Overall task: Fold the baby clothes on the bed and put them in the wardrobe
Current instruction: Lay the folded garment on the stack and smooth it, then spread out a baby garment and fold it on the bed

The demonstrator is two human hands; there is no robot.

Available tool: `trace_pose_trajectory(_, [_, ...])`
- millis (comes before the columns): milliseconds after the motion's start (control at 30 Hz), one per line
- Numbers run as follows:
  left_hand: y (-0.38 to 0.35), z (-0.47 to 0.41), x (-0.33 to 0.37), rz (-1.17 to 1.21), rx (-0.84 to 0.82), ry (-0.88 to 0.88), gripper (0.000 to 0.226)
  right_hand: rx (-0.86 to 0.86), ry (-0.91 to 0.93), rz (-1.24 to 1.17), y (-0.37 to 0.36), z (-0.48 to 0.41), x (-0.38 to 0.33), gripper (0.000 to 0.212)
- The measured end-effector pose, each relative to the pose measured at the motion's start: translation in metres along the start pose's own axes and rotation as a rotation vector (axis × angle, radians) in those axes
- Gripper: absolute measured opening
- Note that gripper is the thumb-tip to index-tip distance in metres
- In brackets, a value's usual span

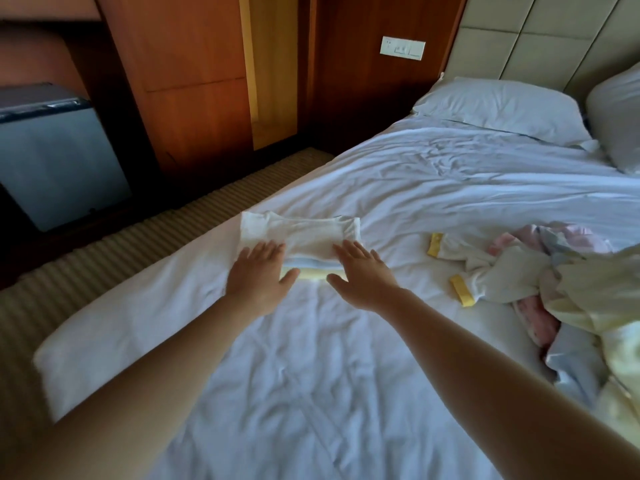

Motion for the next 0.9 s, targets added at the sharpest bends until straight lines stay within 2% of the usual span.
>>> trace_pose_trajectory(300, [0.129,0.13,0.076,0.145,-0.001,-0.028,0.065,0.128,-0.003,-0.097,0.135,0.154,-0.029,0.066])
trace_pose_trajectory(467, [0.168,0.205,0.145,0.22,-0.005,-0.091,0.063,0.188,-0.034,-0.082,0.186,0.256,-0.017,0.063])
trace_pose_trajectory(667, [0.187,0.262,0.238,0.289,0.007,-0.212,0.057,0.192,-0.125,-0.076,0.218,0.365,0.038,0.064])
trace_pose_trajectory(800, [0.188,0.269,0.292,0.303,0.03,-0.311,0.056,0.235,-0.182,-0.085,0.232,0.41,0.082,0.056])
trace_pose_trajectory(900, [0.187,0.265,0.333,0.328,0.054,-0.388,0.053,0.246,-0.249,-0.05,0.239,0.43,0.123,0.057])
Point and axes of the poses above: each hand's wrist, its own z-axis away from the middle knuckle, its own y-axis out of the back of the hand, x = y × z, the point moved 2 cm from there along -z, towards the middle knuckle, and after that the axes turned 10 degrees about x, right-handed, at the moved point
